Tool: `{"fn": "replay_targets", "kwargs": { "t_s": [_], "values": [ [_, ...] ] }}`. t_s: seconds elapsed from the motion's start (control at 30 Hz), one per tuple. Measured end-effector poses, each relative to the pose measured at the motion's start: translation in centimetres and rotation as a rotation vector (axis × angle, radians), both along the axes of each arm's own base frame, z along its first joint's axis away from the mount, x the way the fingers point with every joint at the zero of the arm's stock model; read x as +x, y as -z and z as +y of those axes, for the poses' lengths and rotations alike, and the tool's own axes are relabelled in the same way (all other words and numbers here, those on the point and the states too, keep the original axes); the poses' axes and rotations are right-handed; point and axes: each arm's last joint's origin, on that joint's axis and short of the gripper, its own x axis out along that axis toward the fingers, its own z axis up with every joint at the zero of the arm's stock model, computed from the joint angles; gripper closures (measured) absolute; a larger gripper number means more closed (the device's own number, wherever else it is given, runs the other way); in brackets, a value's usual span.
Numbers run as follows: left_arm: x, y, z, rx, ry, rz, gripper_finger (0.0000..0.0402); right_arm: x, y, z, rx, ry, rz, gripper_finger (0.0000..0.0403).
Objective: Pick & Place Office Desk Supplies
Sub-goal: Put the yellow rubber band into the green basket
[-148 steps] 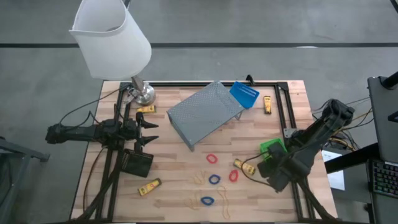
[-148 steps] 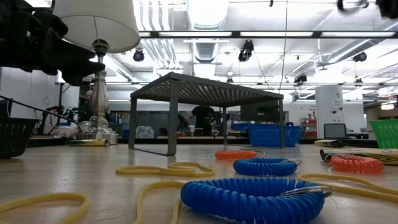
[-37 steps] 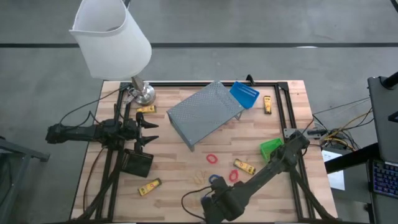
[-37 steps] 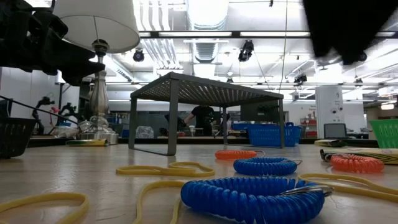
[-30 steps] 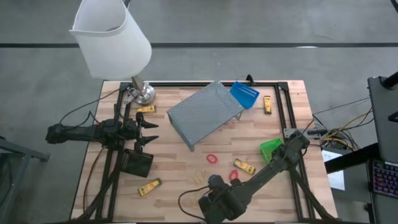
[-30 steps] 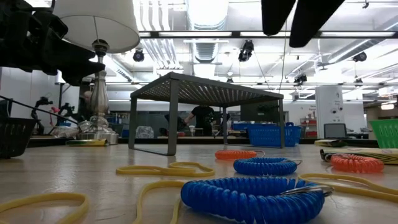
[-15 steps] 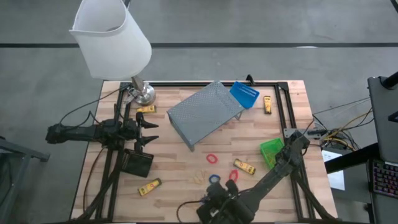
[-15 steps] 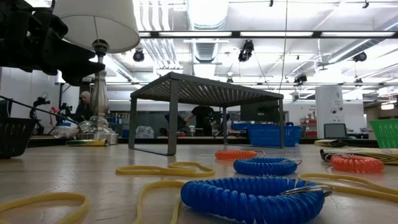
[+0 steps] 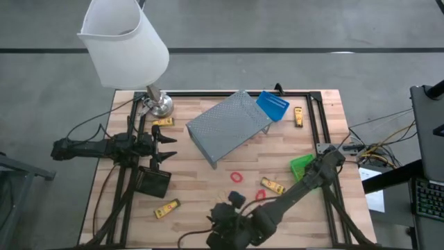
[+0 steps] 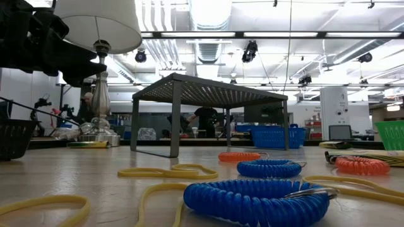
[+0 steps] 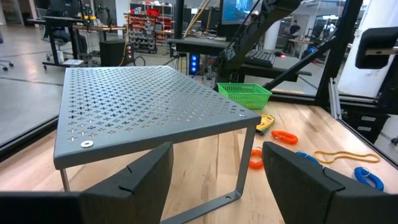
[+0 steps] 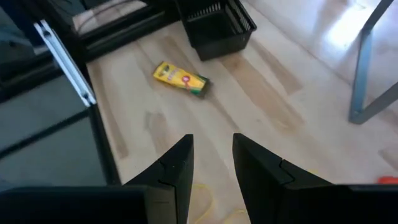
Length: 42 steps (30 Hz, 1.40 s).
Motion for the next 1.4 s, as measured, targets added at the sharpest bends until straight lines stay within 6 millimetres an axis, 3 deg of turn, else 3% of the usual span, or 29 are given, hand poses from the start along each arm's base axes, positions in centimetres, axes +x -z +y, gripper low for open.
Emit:
{"fn": "replay_targets", "kwargs": {
  "t_s": [0.13, 0.23, 0.47, 0.7, 0.87, 1.13, 1.4],
  "values": [
    [0.0, 0.0, 0.0, 0.0, 0.0, 0.0, 0.0149, 0.1, -0.7, -0.9, -0.024, -0.006, 0.014, 0.0296],
    [0.0, 0.0, 0.0, 0.0, 0.0, 0.0, 0.0149, -0.9, -2.7, -2.2, -0.083, 0.022, 0.015, 0.0306],
    [0.0, 0.0, 0.0, 0.0, 0.001, 0.0, 0.0148, -5.4, -8.0, -6.9, -0.101, 0.173, 0.073, 0.0323],
    [0.0, 0.0, 0.0, 0.0, 0.0, 0.0, 0.0148, -10.3, -9.6, -9.3, -0.081, 0.264, 0.133, 0.0323],
    [0.0, 0.0, 0.0, 0.0, 0.0, 0.0, 0.0148, -12.9, -7.4, -9.4, -0.093, 0.252, 0.143, 0.0323],
    [0.0, 0.0, 0.0, 0.0, 0.0, 0.0, 0.0148, -15.0, -1.0, -10.5, -0.039, 0.216, -0.033, 0.0323],
    [0.0, 0.0, 0.0, 0.0, 0.0, 0.0, 0.0148, -15.4, 5.3, -11.3, 0.346, 0.209, -0.242, 0.0323]
  ]
}}
